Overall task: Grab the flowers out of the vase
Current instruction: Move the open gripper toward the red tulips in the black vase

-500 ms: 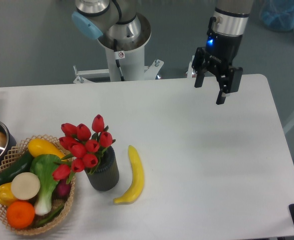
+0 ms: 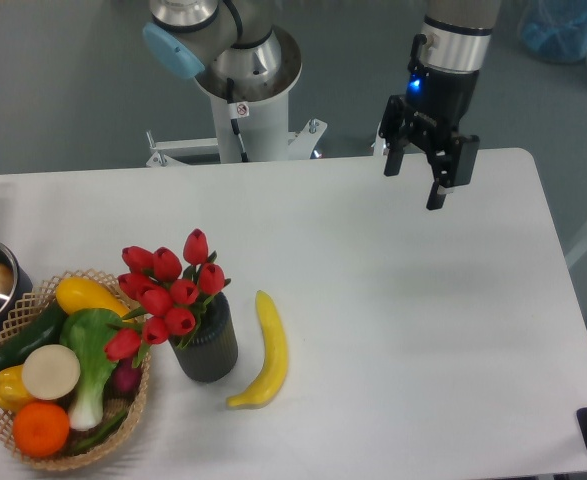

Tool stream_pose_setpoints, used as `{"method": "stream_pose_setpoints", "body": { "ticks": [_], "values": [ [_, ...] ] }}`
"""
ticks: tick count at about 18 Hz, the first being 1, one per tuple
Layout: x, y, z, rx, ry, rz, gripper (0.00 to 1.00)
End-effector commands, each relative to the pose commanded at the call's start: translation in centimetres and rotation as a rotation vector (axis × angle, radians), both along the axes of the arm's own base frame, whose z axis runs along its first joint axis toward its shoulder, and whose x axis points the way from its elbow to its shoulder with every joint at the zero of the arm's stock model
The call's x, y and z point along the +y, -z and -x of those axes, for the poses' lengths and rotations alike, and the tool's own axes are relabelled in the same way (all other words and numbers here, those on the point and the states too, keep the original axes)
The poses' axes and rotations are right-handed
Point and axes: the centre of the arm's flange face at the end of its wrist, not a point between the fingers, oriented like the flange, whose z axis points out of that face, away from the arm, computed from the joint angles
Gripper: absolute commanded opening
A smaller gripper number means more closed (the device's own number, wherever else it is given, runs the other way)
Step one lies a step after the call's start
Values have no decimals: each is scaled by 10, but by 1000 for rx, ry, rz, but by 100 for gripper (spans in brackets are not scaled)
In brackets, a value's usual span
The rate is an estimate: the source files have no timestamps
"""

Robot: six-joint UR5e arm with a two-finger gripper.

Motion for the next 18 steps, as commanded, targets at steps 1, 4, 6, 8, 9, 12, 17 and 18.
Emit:
{"method": "stream_pose_setpoints", "body": {
  "ticks": [1,4,6,8,9,12,17,18],
  "values": [
    [0,4,-4,-23,-29,-1,100],
    [3,10,-12,-36,-86,-22,100],
    [14,22,-25,-123,-127,-74,100],
    [20,34,-34,-227,-187,-143,100],
    [20,40,-38,-244,-191,-163,100],
    [23,54,-49,-283,-180,-194,100],
    [35,71,-72,-464,-196,-302,100],
    [35,74,-72,-477,-197,-307,100]
  ]
}}
